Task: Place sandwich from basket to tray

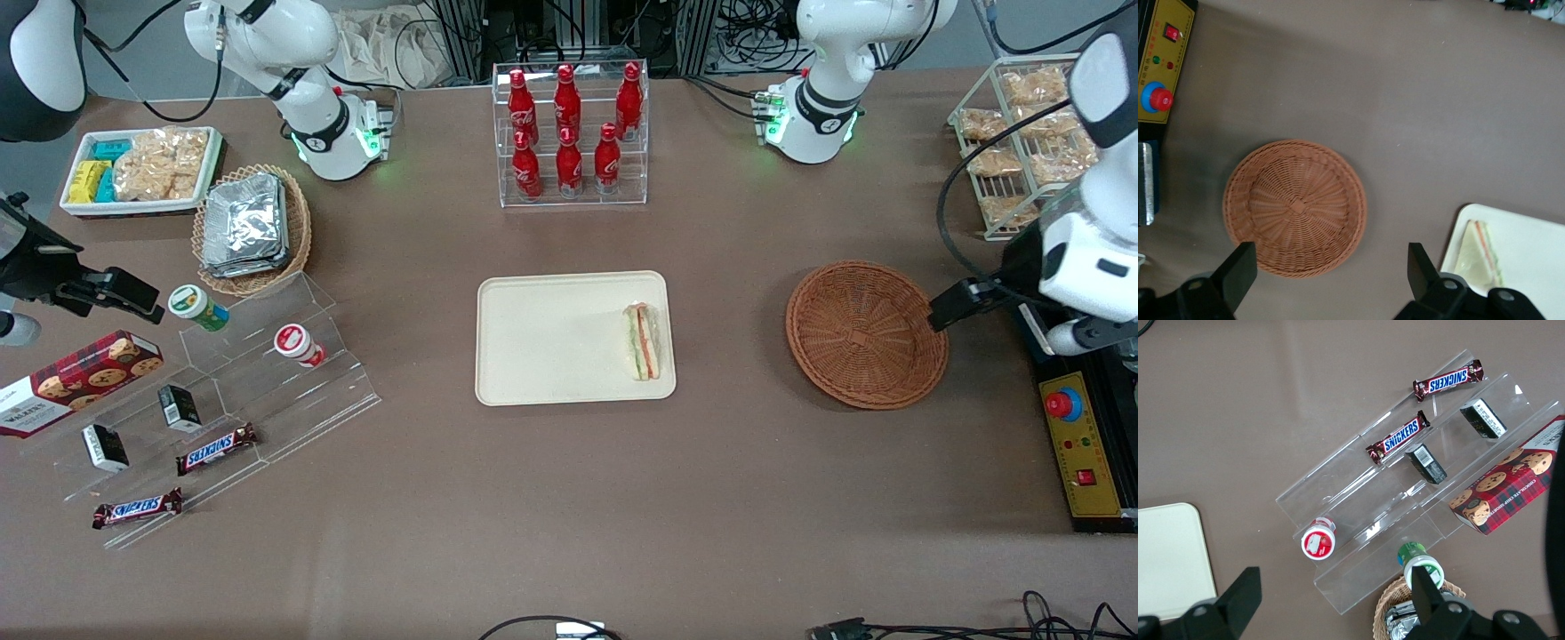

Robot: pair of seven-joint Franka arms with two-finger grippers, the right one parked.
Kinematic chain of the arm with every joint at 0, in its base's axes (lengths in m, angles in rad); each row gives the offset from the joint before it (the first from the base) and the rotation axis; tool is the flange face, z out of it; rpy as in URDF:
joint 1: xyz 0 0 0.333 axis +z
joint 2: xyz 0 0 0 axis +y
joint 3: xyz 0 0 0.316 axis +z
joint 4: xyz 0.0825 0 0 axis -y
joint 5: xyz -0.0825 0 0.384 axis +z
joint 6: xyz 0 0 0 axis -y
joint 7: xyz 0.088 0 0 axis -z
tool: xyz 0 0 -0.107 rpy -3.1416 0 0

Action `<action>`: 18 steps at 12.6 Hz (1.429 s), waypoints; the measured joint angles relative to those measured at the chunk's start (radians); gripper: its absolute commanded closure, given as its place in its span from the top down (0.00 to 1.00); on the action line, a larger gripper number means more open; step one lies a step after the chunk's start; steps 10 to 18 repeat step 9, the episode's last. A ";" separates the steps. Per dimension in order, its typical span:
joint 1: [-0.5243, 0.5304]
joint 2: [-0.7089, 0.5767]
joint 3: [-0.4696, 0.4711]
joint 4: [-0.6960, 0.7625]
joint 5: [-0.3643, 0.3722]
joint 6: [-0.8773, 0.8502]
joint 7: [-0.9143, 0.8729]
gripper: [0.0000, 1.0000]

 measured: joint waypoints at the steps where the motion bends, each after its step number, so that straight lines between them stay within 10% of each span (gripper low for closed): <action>1: -0.018 -0.023 0.041 -0.034 -0.008 0.006 0.027 1.00; 18: -0.119 -0.127 0.143 -0.211 -0.009 0.116 0.057 1.00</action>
